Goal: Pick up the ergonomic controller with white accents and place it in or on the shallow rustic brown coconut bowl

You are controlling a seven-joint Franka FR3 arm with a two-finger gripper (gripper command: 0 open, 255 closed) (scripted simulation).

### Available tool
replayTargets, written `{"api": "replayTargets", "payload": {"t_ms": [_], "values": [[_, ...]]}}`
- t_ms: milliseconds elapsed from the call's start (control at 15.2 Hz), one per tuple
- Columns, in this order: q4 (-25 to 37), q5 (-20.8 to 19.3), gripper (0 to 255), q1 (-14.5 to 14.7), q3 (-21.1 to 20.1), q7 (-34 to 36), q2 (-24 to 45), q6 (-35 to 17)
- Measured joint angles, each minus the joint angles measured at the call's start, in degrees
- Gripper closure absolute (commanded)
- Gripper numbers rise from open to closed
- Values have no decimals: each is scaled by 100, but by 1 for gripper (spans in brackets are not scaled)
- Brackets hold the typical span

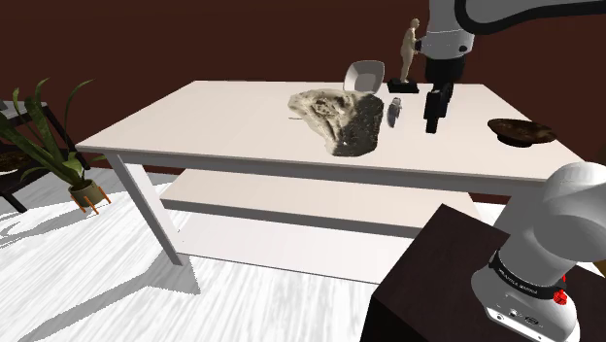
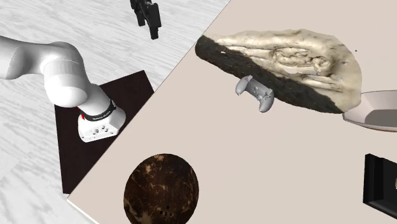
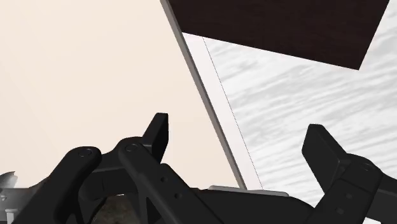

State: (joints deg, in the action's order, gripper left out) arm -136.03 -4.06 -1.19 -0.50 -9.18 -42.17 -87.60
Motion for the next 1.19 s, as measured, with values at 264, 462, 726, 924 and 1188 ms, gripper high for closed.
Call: {"api": "replayTargets", "payload": {"t_ms": [264,462,726,924,1188], "values": [[93,-107,0,-108,47,79,304,-249],[346,-275,0,-271,145,166,899,-656],[676,-484,0,-479,281,300,1600,-1119],[958,-613,0,-613,367,436,2108,-1415],[1565,-768,0,-801,531,539,2882,-1691]]}}
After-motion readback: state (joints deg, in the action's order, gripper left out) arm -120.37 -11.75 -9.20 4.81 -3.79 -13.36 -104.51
